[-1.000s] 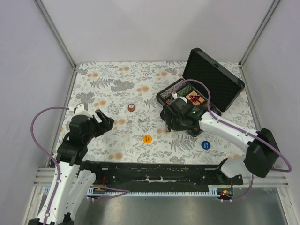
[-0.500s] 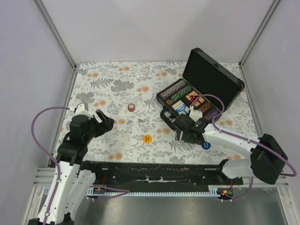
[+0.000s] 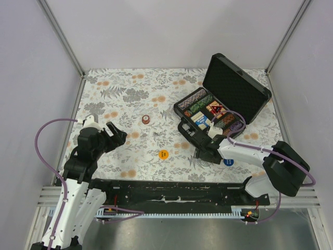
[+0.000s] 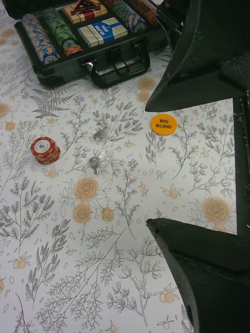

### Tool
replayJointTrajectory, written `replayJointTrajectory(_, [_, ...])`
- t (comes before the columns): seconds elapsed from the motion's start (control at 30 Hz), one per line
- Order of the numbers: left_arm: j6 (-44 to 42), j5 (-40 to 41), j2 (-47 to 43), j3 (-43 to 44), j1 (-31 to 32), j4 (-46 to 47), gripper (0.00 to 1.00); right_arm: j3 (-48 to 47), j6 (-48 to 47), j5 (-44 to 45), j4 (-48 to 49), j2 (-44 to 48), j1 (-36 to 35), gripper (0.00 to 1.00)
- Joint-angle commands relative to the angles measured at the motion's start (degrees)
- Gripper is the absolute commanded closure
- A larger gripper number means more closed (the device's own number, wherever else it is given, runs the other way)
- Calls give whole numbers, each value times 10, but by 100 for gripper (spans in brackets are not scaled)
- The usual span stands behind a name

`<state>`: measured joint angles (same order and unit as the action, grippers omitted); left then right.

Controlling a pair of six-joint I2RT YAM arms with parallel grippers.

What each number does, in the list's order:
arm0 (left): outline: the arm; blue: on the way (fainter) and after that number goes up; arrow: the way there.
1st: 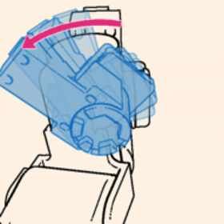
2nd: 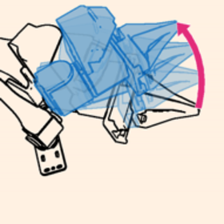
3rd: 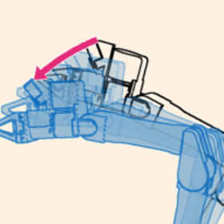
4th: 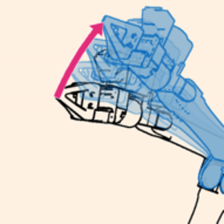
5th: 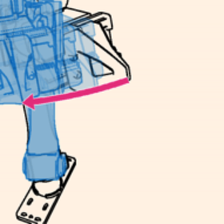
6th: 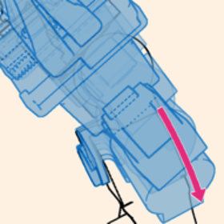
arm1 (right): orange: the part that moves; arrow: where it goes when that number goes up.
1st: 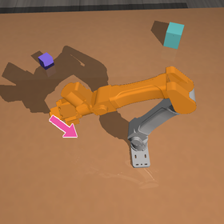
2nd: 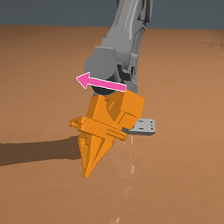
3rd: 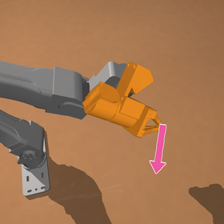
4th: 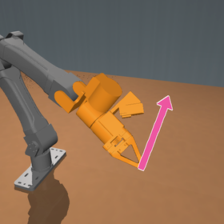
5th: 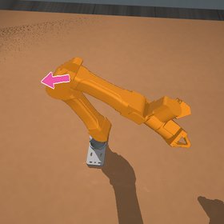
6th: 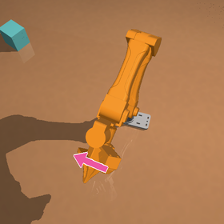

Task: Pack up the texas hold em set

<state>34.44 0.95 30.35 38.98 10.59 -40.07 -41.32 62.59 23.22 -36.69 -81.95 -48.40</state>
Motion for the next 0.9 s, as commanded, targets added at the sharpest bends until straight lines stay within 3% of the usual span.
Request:
replayJointTrajectory(0.0, [-10, -2, 1, -1, 0, 25, 12, 12, 31, 7, 21, -11, -4, 27])
replayJointTrajectory(0.07, [-10, -2, 2, -2, 0, 25, 12, 8, 29, -3, 18, -7, -5, 37])
replayJointTrajectory(0.23, [-9, -5, 4, -2, 0, 25, 12, -27, 5, -4, -13, 6, -8, 47])
replayJointTrajectory(0.7, [-10, -2, -4, -3, 0, 25, 12, -207, -101, 38, -74, 42, -6, 45])
replayJointTrajectory(0.87, [-11, -3, -3, -2, 0, 25, 12, -270, -182, 32, -44, 5, 51, 46])
